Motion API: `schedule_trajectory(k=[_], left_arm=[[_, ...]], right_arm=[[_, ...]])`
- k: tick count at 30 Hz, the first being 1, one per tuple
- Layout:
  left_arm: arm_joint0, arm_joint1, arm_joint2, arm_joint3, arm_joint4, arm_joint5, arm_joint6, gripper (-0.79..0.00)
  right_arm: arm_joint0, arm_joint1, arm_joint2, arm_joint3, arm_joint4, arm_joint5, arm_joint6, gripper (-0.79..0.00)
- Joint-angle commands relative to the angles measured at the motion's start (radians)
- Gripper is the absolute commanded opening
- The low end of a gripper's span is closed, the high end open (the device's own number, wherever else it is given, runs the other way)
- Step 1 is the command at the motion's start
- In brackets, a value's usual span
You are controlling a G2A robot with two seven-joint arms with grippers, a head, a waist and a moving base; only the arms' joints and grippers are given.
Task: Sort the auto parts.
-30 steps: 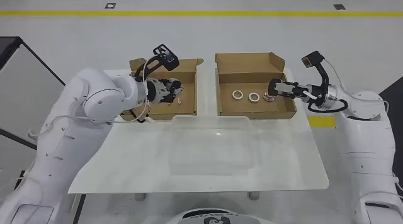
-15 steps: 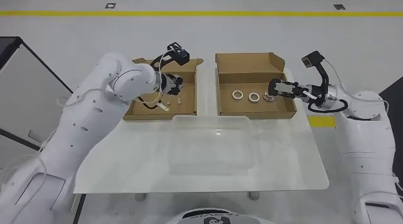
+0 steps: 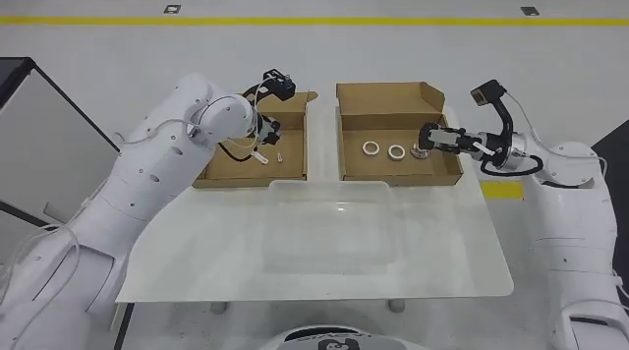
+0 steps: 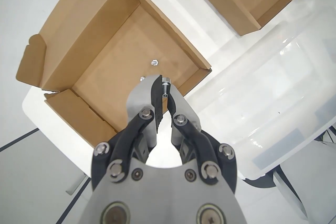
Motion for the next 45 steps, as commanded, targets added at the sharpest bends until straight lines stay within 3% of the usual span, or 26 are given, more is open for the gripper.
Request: schedule_trajectory(k=[1,5,10,20,26,33,45], left_arm=[[0.000,0.000,0.000,0.000,0.000,0.000,0.000,-0.785],[0.013,-0.001,0.011,0.004,0.011,-0.009,0.022,-0.785],[-0.026,-0.037,0.080,0.168,0.022,-0.012,0.071,-0.785],[-0.168,-0.185,0.261,0.579,-0.008,-0.020,0.154,-0.785],[-0.211,-0.264,0.316,0.769,-0.038,-0.043,0.174,-0.785],[-0.241,-0.339,0.352,0.936,-0.047,-0.054,0.200,-0.785],[-0.272,-0.427,0.373,1.120,-0.041,-0.089,0.222,-0.785]], right_arm=[[0.000,0.000,0.000,0.000,0.000,0.000,0.000,0.000],[0.000,0.000,0.000,0.000,0.000,0.000,0.000,0.000],[0.000,0.000,0.000,0.000,0.000,0.000,0.000,0.000],[0.000,0.000,0.000,0.000,0.000,0.000,0.000,0.000],[0.000,0.000,0.000,0.000,0.000,0.000,0.000,0.000],[0.000,0.000,0.000,0.000,0.000,0.000,0.000,0.000],[0.000,0.000,0.000,0.000,0.000,0.000,0.000,0.000]])
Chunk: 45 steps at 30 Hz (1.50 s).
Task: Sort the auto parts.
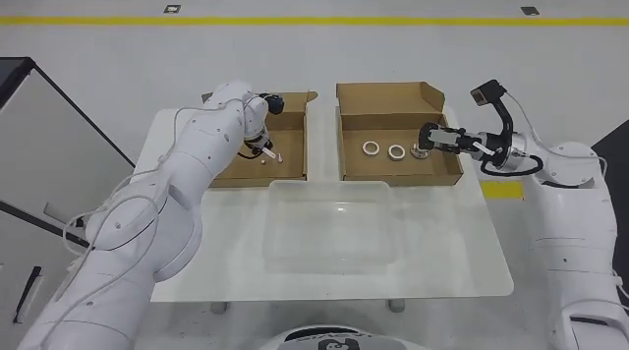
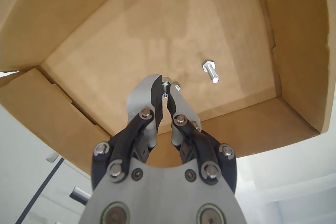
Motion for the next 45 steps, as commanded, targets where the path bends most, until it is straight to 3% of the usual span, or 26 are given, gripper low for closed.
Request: schedule_trajectory(k=[1,9,16,17,18,20,21,32,45], left_arm=[[-0.002,-0.011,0.002,0.024,0.000,-0.010,0.002,-0.785],[-0.009,-0.048,0.002,0.098,0.002,-0.039,0.005,-0.779],[-0.015,-0.070,-0.002,0.138,0.004,-0.051,0.007,-0.416],[-0.016,-0.071,-0.003,0.143,0.004,-0.054,0.008,-0.259],[-0.018,-0.073,-0.006,0.148,0.001,-0.055,0.013,-0.160],[-0.022,-0.075,-0.011,0.159,-0.004,-0.063,0.018,-0.022],[-0.024,-0.076,-0.012,0.163,-0.003,-0.065,0.017,0.000],[-0.056,-0.071,-0.044,0.190,-0.029,-0.086,0.054,0.000],[-0.112,-0.032,-0.106,0.197,-0.097,-0.200,0.131,0.000]], right_arm=[[0.000,0.000,0.000,0.000,0.000,0.000,0.000,0.000],[0.000,0.000,0.000,0.000,0.000,0.000,0.000,0.000],[0.000,0.000,0.000,0.000,0.000,0.000,0.000,0.000],[0.000,0.000,0.000,0.000,0.000,0.000,0.000,0.000],[0.000,0.000,0.000,0.000,0.000,0.000,0.000,0.000],[0.000,0.000,0.000,0.000,0.000,0.000,0.000,0.000],[0.000,0.000,0.000,0.000,0.000,0.000,0.000,0.000],[0.000,0.000,0.000,0.000,0.000,0.000,0.000,0.000],[0.000,0.000,0.000,0.000,0.000,0.000,0.000,0.000]])
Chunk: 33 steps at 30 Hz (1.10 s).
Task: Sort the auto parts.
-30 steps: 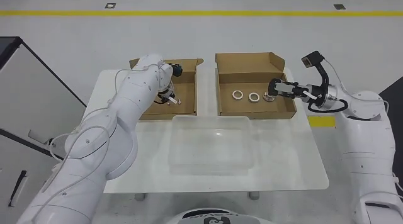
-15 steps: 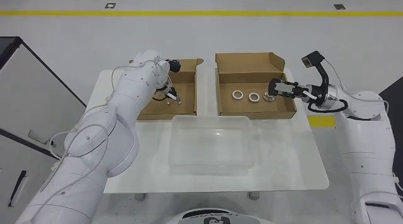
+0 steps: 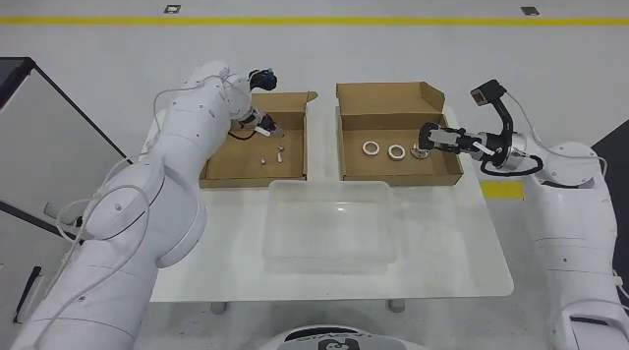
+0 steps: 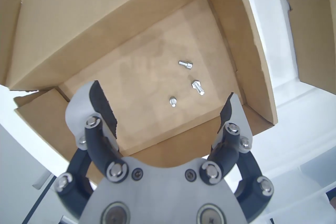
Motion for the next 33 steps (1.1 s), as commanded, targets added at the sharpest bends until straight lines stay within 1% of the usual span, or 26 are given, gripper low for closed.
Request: schedule_trajectory(k=[1,3,4,5,6,9,13,18,20,23,25,26,28,30,32,33], left_arm=[[-0.007,0.008,-0.015,-0.005,-0.023,-0.043,0.009,0.000],[-0.010,0.018,-0.034,-0.015,-0.056,-0.116,0.027,0.000],[-0.011,0.027,-0.047,-0.018,-0.077,-0.169,0.034,0.000],[-0.012,0.031,-0.052,-0.023,-0.085,-0.198,0.043,0.000],[-0.010,0.040,-0.064,-0.030,-0.103,-0.253,0.058,0.000],[-0.007,0.060,-0.081,-0.043,-0.119,-0.346,0.081,0.000],[0.010,0.094,-0.102,-0.086,-0.128,-0.471,0.128,0.000],[0.046,0.154,-0.138,-0.170,-0.125,-0.591,0.194,0.000],[0.072,0.187,-0.156,-0.231,-0.111,-0.602,0.215,0.000],[0.137,0.249,-0.202,-0.374,-0.102,-0.602,0.220,0.000],[0.199,0.301,-0.256,-0.503,-0.098,-0.595,0.209,0.000],[0.237,0.329,-0.289,-0.584,-0.093,-0.578,0.196,0.000],[0.344,0.388,-0.372,-0.790,-0.092,-0.524,0.153,0.000],[0.480,0.445,-0.477,-1.033,-0.095,-0.445,0.091,0.000],[0.624,0.493,-0.592,-1.254,-0.105,-0.364,0.019,0.000],[0.690,0.511,-0.643,-1.351,-0.119,-0.337,-0.007,0.000]], right_arm=[[0.000,0.000,0.000,0.000,0.000,0.000,0.000,0.000],[0.000,0.000,0.000,0.000,0.000,0.000,0.000,0.000],[0.000,0.000,0.000,0.000,0.000,0.000,0.000,0.000],[0.000,0.000,0.000,0.000,0.000,0.000,0.000,0.000],[0.000,0.000,0.000,0.000,0.000,0.000,0.000,0.000],[0.000,0.000,0.000,0.000,0.000,0.000,0.000,0.000],[0.000,0.000,0.000,0.000,0.000,0.000,0.000,0.000],[0.000,0.000,0.000,0.000,0.000,0.000,0.000,0.000],[0.000,0.000,0.000,0.000,0.000,0.000,0.000,0.000],[0.000,0.000,0.000,0.000,0.000,0.000,0.000,0.000],[0.000,0.000,0.000,0.000,0.000,0.000,0.000,0.000],[0.000,0.000,0.000,0.000,0.000,0.000,0.000,0.000],[0.000,0.000,0.000,0.000,0.000,0.000,0.000,0.000],[0.000,0.000,0.000,0.000,0.000,0.000,0.000,0.000],[0.000,0.000,0.000,0.000,0.000,0.000,0.000,0.000],[0.000,0.000,0.000,0.000,0.000,0.000,0.000,0.000]])
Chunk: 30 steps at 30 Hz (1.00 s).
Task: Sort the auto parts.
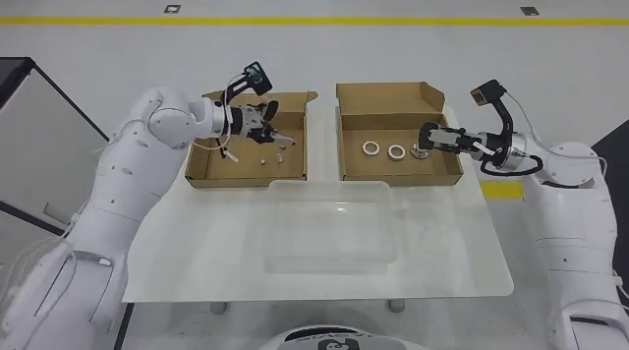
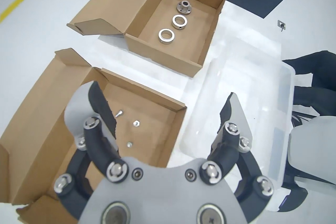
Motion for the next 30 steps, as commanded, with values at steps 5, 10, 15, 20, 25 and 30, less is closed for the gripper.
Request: schedule_trajectory(k=[5,10,15,20,25,30], left_arm=[[0.321,0.074,-0.247,-0.436,-0.069,0.071,-0.105,0.000],[0.417,0.096,-0.323,-0.531,-0.125,0.030,-0.115,0.000],[0.486,0.117,-0.376,-0.599,-0.153,0.002,-0.095,0.000],[0.548,0.139,-0.419,-0.657,-0.159,-0.026,-0.067,0.000],[0.583,0.151,-0.448,-0.679,-0.169,-0.040,-0.053,0.000],[0.588,0.153,-0.452,-0.682,-0.169,-0.040,-0.052,0.000]], right_arm=[[0.000,0.000,0.000,0.000,0.000,0.000,0.000,0.000],[0.000,0.000,0.000,0.000,0.000,0.000,0.000,0.000],[0.000,0.000,0.000,0.000,0.000,0.000,0.000,0.000],[0.000,0.000,0.000,0.000,0.000,0.000,0.000,0.000],[0.000,0.000,0.000,0.000,0.000,0.000,0.000,0.000],[0.000,0.000,0.000,0.000,0.000,0.000,0.000,0.000]])
